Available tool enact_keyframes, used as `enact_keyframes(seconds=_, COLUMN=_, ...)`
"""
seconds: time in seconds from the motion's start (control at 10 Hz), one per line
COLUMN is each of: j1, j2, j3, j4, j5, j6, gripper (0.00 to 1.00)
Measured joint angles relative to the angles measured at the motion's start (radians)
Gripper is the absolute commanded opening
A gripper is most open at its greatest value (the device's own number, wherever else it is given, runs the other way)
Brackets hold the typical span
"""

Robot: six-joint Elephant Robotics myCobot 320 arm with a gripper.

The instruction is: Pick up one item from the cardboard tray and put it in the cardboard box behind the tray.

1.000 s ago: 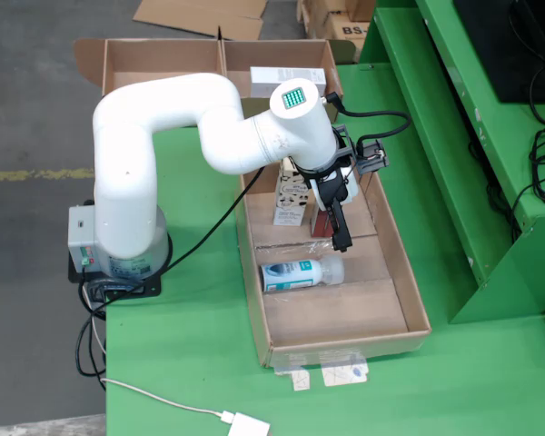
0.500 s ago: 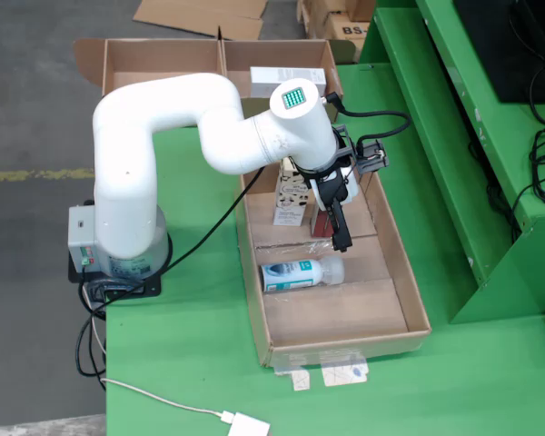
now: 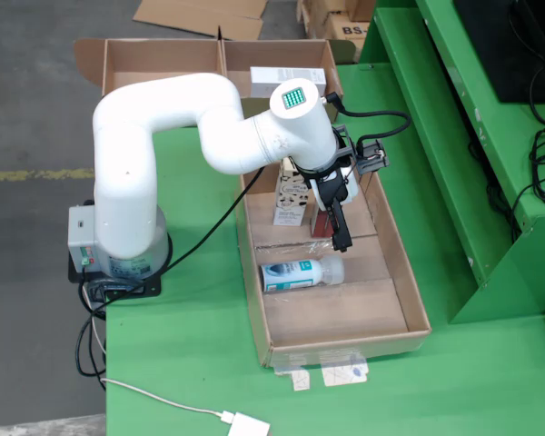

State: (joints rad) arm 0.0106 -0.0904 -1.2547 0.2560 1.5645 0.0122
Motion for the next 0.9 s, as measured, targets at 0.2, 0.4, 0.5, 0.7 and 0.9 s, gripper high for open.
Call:
enact_keyframes(seconds=0.2, j1=0.000, j2=-0.005, j3=0.003, j4=0.000, j5=0.003, j6=0.000, gripper=1.00)
enact_keyframes(seconds=0.4, j1=0.000, j2=-0.025, j3=0.011, j4=0.003, j5=0.015, j6=-0.003, gripper=1.00)
enact_keyframes(seconds=0.5, j1=-0.002, j2=-0.025, j3=0.012, j4=0.003, j5=0.015, j6=-0.005, gripper=1.00)
enact_keyframes(seconds=0.7, j1=0.008, j2=-0.028, j3=-0.025, j4=0.037, j5=0.020, j6=0.000, gripper=1.00)
enact_keyframes(seconds=0.9, j1=0.015, j2=-0.041, j3=-0.051, j4=0.052, j5=0.012, j6=0.008, gripper=1.00)
